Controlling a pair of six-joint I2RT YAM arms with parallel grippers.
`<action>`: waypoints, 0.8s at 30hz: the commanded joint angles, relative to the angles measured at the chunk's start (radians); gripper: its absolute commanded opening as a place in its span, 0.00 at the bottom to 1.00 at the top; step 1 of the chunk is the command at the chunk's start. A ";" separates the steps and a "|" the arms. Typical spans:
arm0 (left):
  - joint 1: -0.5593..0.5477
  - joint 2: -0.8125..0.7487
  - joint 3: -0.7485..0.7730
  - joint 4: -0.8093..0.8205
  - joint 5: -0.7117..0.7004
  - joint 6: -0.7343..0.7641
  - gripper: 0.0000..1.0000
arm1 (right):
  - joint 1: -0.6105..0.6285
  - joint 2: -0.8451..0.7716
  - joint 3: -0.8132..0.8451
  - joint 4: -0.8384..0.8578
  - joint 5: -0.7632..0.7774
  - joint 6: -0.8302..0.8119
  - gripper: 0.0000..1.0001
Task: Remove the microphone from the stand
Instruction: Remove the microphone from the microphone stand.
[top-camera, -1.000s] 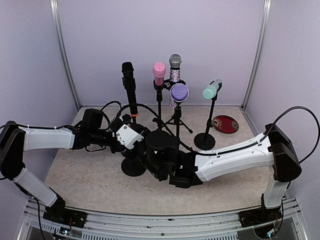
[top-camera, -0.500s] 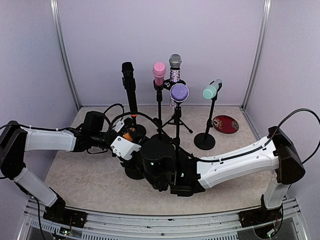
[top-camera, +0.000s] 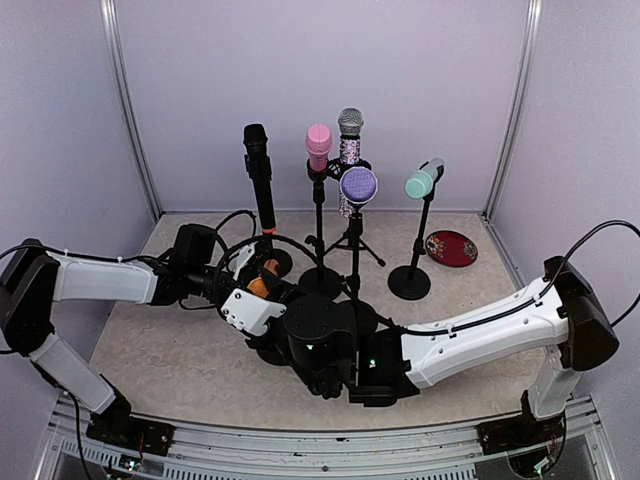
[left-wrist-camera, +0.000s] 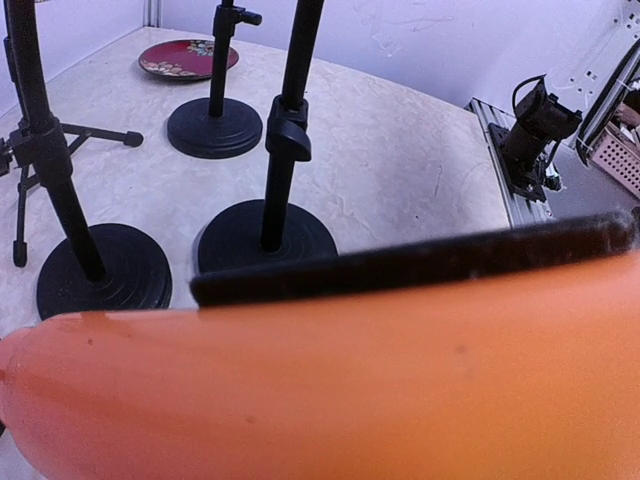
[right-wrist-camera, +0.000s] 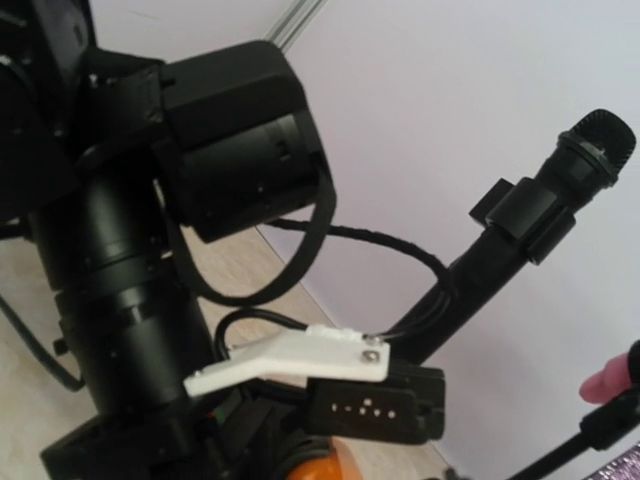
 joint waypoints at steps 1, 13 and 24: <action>0.057 0.078 0.011 -0.093 -0.257 -0.110 0.00 | 0.142 -0.175 0.003 0.201 0.002 -0.050 0.00; 0.032 0.088 0.020 -0.075 -0.290 -0.099 0.00 | 0.183 -0.220 -0.006 0.188 0.010 -0.048 0.00; 0.029 0.098 0.023 -0.058 -0.294 -0.107 0.00 | 0.211 -0.225 0.017 0.196 0.009 -0.084 0.00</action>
